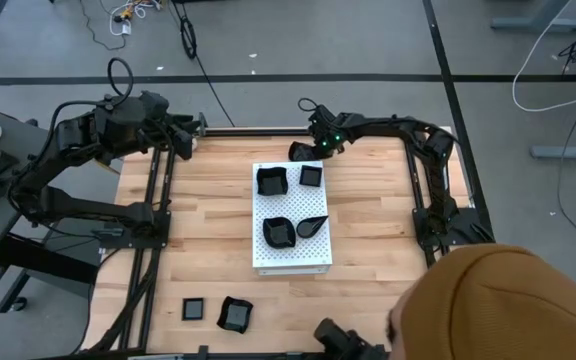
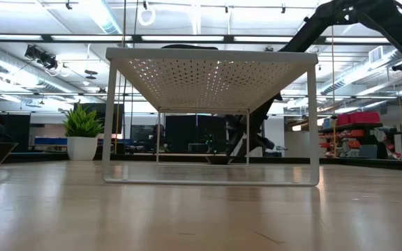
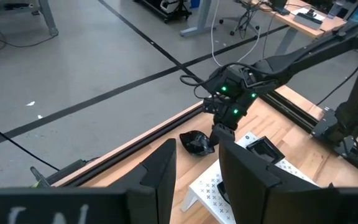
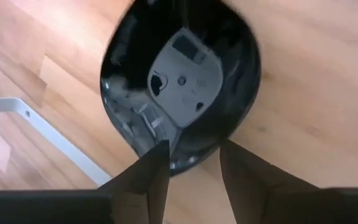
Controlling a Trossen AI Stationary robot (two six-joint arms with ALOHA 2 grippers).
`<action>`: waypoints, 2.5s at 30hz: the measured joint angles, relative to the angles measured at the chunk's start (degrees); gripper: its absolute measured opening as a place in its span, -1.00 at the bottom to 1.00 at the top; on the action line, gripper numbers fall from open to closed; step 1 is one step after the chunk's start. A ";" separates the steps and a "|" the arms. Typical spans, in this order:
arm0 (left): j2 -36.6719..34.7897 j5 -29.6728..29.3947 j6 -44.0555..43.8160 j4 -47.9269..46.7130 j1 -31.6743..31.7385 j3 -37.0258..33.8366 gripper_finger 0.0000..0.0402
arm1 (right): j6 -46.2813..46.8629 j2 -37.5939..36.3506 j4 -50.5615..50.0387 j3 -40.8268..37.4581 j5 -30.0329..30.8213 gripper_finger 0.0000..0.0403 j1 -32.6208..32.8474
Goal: Pick & Place Mini shaped plates
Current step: Stack the black leaf shaped plate on top of the other black leaf shaped plate on the shelf
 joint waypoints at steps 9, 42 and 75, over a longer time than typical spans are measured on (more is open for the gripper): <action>0.00 -0.92 0.00 0.04 0.00 0.00 -0.37 | 3.95 1.59 0.92 0.11 -0.13 -0.29 1.28; 0.00 -0.90 -0.02 2.19 0.00 -0.02 -0.37 | 6.09 1.72 3.57 0.09 0.75 -0.96 1.30; 0.00 -0.86 0.08 4.47 0.00 -0.02 -0.37 | 3.48 -2.39 5.21 0.00 1.18 -0.99 -3.64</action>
